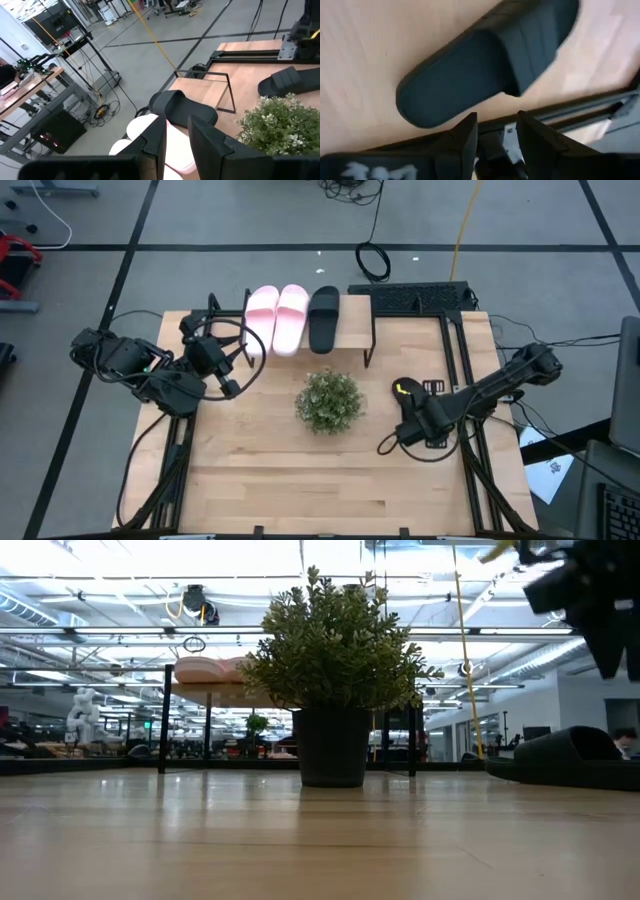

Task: Pick and place slides into the shelf
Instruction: Put the black slides on the shelf

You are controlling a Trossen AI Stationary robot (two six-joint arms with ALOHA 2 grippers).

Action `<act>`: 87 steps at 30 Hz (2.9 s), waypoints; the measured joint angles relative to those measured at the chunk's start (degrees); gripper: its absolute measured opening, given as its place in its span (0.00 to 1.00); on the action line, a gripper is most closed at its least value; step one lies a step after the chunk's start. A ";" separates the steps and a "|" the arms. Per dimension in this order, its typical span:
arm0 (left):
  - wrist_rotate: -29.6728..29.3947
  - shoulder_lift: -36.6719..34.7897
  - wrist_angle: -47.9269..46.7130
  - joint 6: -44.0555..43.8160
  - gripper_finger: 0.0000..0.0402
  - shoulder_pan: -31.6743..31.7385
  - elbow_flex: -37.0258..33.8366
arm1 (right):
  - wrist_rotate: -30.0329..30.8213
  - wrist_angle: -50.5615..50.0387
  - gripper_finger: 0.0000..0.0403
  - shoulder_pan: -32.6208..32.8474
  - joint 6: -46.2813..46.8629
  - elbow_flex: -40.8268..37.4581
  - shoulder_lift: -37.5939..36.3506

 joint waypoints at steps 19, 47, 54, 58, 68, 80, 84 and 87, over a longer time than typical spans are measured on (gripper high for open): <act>-0.04 0.00 2.25 -0.46 0.21 0.01 0.00 | 7.58 15.62 0.31 0.08 -5.83 -14.23 -10.39; -0.46 0.00 2.25 -0.87 0.21 1.81 0.00 | 12.19 22.07 0.31 -0.08 -6.98 -21.37 -10.65; -0.44 0.00 2.25 -0.87 0.21 2.33 0.00 | 12.29 22.14 0.31 -0.80 -6.66 -21.41 -10.57; -0.44 0.00 2.25 -0.87 0.21 2.33 0.00 | 12.17 22.37 0.31 -1.61 -6.70 -21.41 -10.54; -0.42 0.00 2.25 -0.87 0.21 2.33 0.00 | 10.68 25.35 0.31 -1.97 -6.44 -21.41 -9.84; -0.42 0.00 2.24 -0.35 0.21 2.32 0.00 | 16.81 25.68 0.31 -2.59 -0.69 -21.30 -2.55; -0.42 0.00 2.25 -0.51 0.21 2.33 0.00 | 20.32 26.18 0.31 -2.61 1.76 -21.30 -1.80; -0.39 0.00 2.25 -0.91 0.21 2.32 0.00 | 21.33 26.89 0.28 -2.63 2.56 -21.30 -1.41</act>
